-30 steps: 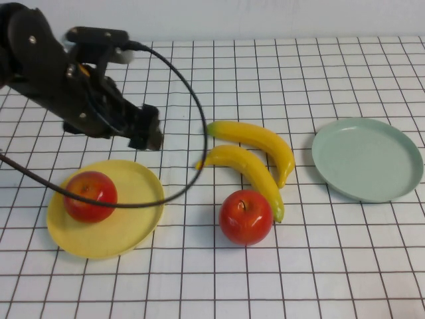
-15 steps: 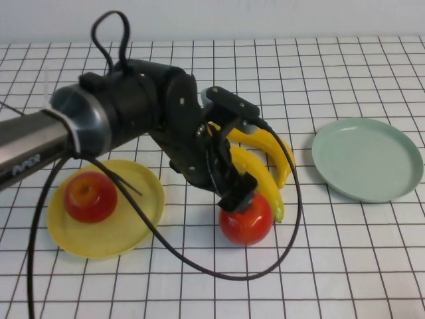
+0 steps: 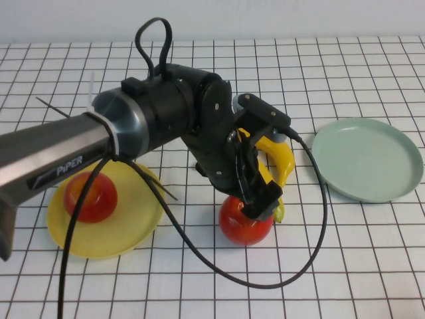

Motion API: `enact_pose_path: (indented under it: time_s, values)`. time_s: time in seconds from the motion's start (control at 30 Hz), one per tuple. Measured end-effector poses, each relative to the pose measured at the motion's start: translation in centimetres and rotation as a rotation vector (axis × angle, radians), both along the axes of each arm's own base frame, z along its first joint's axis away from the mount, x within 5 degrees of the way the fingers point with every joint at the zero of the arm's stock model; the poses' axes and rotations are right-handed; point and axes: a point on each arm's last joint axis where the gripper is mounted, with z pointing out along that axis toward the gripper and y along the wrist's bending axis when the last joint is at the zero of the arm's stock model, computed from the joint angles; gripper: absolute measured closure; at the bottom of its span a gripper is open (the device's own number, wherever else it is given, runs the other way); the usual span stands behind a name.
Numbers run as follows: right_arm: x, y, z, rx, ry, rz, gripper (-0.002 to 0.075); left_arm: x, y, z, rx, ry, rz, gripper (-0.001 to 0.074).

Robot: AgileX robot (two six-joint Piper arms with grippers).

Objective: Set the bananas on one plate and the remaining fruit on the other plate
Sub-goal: Put one type of fruit in the left plate

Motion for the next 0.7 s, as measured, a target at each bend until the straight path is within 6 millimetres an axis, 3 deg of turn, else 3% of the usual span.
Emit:
enact_pose_path:
  time_s: [0.17,0.7]
  values:
    - [0.0,0.0,0.0,0.000,0.000,0.000,0.0741,0.3,-0.4,-2.0,0.037,0.035,-0.022,0.0066]
    - [0.0,0.0,0.0,0.000,0.000,0.000,0.0741,0.9,-0.9,-2.5,0.018,0.029,-0.020,0.0080]
